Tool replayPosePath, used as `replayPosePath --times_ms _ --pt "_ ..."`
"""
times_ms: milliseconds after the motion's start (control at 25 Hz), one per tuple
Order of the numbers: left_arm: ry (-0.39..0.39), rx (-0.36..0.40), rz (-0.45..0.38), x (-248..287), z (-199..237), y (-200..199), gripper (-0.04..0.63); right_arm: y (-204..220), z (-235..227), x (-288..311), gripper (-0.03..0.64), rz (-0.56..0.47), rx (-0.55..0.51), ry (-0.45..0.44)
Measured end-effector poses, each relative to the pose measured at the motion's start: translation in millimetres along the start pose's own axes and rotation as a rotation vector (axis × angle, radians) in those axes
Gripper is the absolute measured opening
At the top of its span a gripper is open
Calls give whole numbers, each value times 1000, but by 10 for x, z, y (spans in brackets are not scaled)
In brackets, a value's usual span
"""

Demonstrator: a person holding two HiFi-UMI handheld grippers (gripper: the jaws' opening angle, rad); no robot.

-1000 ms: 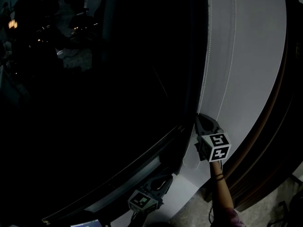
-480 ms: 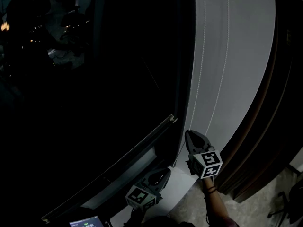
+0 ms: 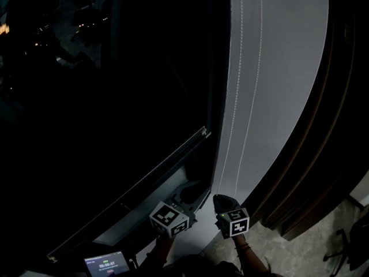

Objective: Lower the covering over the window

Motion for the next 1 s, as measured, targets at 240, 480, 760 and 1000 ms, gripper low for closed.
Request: replayPosePath --times_ms 240,480,760,1000 --pt "83 53 7 374 -57 -180 81 196 91 -97 11 36 20 -45" --pt "121 106 17 564 -157 -241 73 187 99 -209 11 21 37 -64" --pt "52 1 -96 458 -128 -251 3 188 180 -403 11 -26 12 -81" --pt "-24 20 -6 365 10 80 2 91 141 -588 12 -90 -30 -77"
Point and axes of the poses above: the fingertips, and each gripper's own axes: x forward along the fingers, z to its left, y out of its underside, the point moved 1 cm from there along -x, backward along the fingers, and after that the axes turned 8 degrees about y, right-handed, at the moved point
